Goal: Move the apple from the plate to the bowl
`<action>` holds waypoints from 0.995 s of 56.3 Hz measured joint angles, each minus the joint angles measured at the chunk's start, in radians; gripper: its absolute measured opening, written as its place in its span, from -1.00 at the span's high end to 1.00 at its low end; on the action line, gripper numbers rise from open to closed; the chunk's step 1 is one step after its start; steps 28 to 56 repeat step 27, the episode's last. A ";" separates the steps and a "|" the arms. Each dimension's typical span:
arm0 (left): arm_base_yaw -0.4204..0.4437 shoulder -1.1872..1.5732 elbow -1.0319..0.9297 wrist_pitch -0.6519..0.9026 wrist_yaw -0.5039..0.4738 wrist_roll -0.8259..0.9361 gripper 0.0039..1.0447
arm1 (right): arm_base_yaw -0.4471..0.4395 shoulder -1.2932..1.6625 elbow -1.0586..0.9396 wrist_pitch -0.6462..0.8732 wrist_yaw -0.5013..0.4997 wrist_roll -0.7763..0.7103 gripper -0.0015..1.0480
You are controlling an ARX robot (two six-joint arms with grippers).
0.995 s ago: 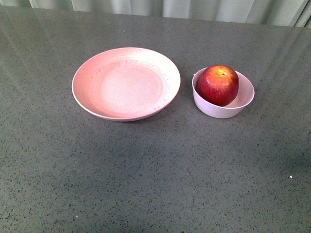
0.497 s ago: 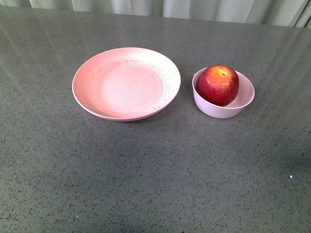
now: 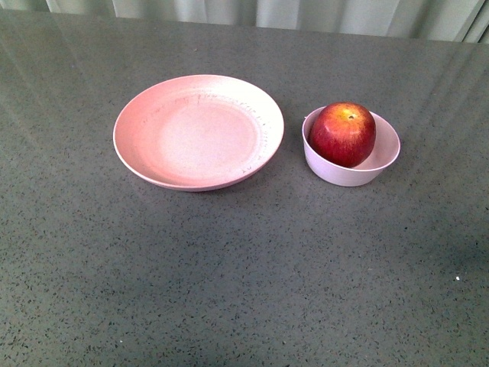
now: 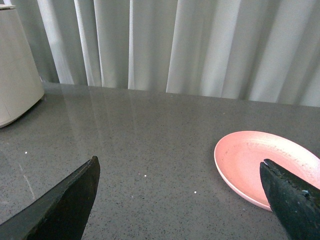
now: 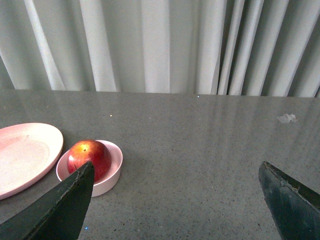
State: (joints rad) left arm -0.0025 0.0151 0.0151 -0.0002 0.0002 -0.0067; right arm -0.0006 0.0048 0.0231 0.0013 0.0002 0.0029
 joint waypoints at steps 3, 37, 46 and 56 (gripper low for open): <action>0.000 0.000 0.000 0.000 0.000 0.000 -0.84 | 0.000 0.000 0.000 0.000 0.000 0.000 -0.83; 0.000 0.000 0.000 0.000 0.000 0.000 -0.84 | 0.000 0.000 0.000 0.000 0.000 0.000 -0.83; 0.000 0.000 0.000 0.000 0.000 0.000 -0.84 | 0.000 0.000 0.000 0.000 0.000 0.000 -0.83; 0.000 0.000 0.000 0.000 0.000 0.000 -0.84 | 0.000 0.000 0.000 0.000 0.000 0.000 -0.83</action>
